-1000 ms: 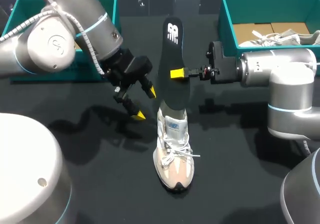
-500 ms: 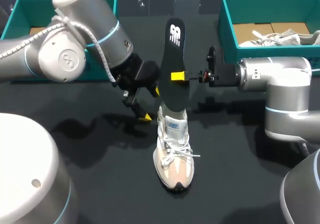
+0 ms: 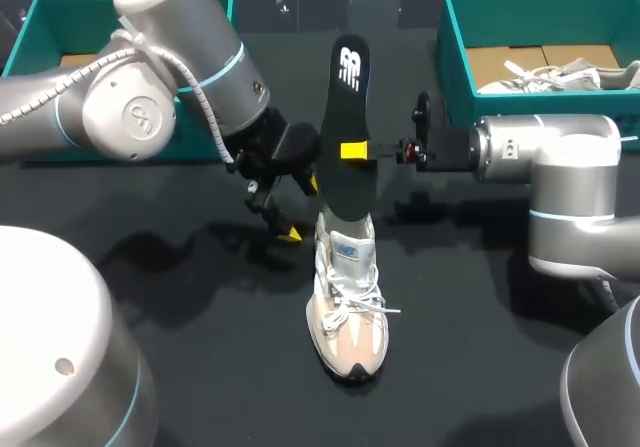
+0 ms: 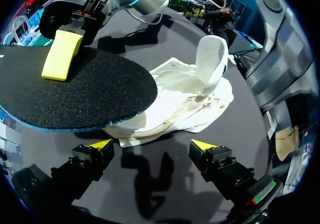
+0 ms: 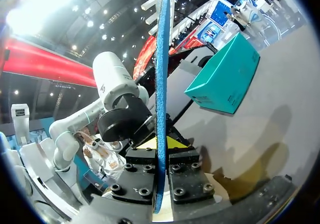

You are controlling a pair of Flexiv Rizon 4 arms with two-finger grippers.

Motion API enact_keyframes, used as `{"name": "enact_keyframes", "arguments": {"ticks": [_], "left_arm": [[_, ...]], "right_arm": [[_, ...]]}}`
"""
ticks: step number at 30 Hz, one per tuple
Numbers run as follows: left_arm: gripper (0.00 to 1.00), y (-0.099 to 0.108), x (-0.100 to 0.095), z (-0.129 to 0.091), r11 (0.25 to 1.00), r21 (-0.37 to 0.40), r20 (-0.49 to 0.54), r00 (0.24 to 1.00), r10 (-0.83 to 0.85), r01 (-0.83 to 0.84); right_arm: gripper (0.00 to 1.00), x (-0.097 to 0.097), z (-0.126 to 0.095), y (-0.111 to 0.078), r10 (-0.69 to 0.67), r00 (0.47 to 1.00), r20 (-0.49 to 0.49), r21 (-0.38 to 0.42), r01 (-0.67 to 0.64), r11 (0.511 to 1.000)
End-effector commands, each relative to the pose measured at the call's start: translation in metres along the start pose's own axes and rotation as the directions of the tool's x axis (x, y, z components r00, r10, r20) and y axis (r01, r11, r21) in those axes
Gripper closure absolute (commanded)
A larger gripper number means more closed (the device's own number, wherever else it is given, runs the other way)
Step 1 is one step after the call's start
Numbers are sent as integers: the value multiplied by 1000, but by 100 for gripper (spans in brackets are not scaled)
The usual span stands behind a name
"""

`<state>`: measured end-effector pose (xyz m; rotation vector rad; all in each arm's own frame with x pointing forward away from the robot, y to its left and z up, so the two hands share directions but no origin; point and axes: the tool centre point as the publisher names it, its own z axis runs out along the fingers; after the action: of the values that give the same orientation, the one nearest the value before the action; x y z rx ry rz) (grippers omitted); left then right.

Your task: Take the shoe out of the shoebox, open the shoe tongue, remove and reinsert the insole, then place the shoe into the shoebox

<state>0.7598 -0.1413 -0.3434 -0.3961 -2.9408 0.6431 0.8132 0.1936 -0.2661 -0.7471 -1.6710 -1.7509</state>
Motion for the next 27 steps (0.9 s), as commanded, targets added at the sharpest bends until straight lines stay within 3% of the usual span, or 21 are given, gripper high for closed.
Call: {"name": "enact_keyframes", "arguments": {"ticks": [1,27], "left_arm": [[0,1,-9,12,1000,-4,-9,1000,3,-3],[0,4,-8,20,1000,-29,4,1000,-10,10]], "right_arm": [[100,-7,1,-2,-10,1000,-6,-19,10,1000],[100,-11,6,-2,-58,998,-16,-32,58,998]]}}
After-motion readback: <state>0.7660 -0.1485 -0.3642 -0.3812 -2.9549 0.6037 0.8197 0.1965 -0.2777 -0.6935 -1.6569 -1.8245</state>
